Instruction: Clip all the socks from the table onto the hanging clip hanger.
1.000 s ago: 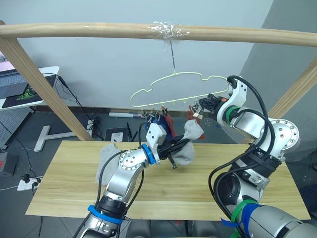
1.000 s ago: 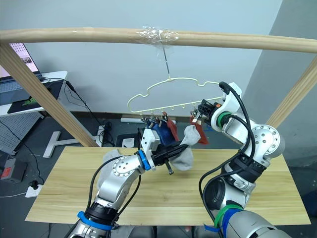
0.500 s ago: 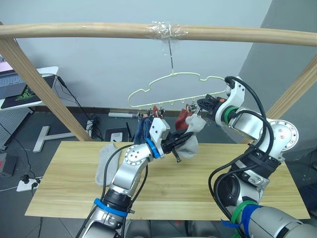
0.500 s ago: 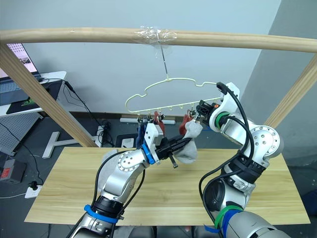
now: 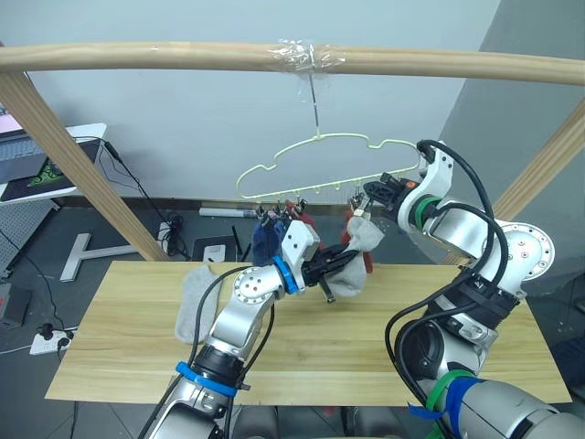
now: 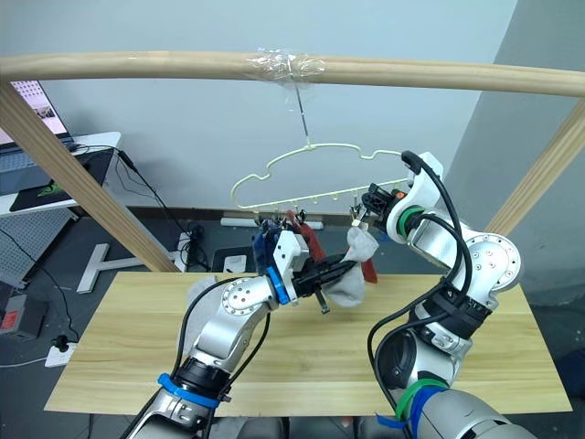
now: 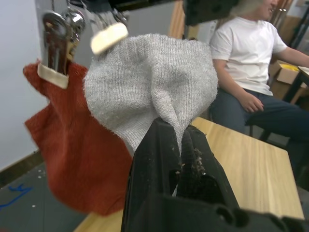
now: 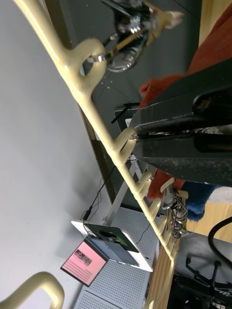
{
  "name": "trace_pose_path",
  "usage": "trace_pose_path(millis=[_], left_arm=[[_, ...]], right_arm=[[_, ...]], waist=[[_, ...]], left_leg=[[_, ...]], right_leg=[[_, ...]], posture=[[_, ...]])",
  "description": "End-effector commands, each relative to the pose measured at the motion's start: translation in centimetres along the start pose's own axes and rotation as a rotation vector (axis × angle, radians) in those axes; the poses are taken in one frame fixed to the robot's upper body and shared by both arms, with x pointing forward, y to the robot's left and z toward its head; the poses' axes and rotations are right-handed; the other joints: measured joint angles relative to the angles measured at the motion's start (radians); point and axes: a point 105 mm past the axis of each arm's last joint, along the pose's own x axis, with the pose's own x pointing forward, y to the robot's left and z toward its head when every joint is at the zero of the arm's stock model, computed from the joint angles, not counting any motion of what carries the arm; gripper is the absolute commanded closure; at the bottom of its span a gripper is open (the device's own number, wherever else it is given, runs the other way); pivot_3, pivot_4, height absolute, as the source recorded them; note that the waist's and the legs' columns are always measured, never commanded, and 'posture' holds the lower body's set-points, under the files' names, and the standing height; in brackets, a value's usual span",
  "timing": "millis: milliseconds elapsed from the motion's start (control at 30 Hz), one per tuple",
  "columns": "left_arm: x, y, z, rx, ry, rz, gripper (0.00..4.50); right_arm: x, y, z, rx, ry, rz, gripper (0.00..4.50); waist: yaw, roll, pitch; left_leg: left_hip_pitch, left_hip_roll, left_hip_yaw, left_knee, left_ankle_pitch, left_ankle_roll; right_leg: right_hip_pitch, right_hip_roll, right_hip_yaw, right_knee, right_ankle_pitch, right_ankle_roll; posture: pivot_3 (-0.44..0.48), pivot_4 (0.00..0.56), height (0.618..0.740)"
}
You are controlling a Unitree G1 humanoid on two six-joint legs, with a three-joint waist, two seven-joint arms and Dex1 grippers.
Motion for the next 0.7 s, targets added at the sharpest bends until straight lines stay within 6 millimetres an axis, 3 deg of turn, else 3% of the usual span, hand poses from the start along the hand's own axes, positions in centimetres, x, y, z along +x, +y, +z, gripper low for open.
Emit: trace_pose_path(millis=[33,333,433,700], left_arm=[[0.6,0.3,1.9,0.066,-0.059,-0.005,4.49],[0.7,0.1,2.4,0.071,-0.070,-0.011,4.49],[0.5,0.0,2.2,0.069,-0.067,-0.013,4.50],[0.7,-0.1,2.0,0.059,-0.062,-0.012,4.50]], right_arm=[[0.1,0.7,-0.7,-0.001,0.015,0.032,4.50],[0.0,0.8,-0.7,-0.017,0.022,0.046,4.50],[0.0,1.0,-0.5,-0.001,0.013,0.062,3.69],[-1.5,0.2,0.8,-0.069,-0.017,0.113,0.85]], waist=[[-0.001,0.000,0.000],[-0.003,0.000,0.000],[-0.004,0.000,0.000],[-0.005,0.000,0.000]], left_leg=[[0.000,0.000,0.000,0.000,0.000,0.000],[0.000,0.000,0.000,0.000,0.000,0.000],[0.000,0.000,0.000,0.000,0.000,0.000],[0.000,0.000,0.000,0.001,0.000,0.000]], right_leg=[[0.000,0.000,0.000,0.000,0.000,0.000],[0.000,0.000,0.000,0.000,0.000,0.000],[0.000,0.000,0.000,0.001,0.000,0.000],[0.000,0.000,0.000,0.000,0.000,0.000]], posture=[[0.071,0.101,0.740],[0.073,0.100,0.740],[0.073,0.100,0.740],[0.066,0.092,0.740]])
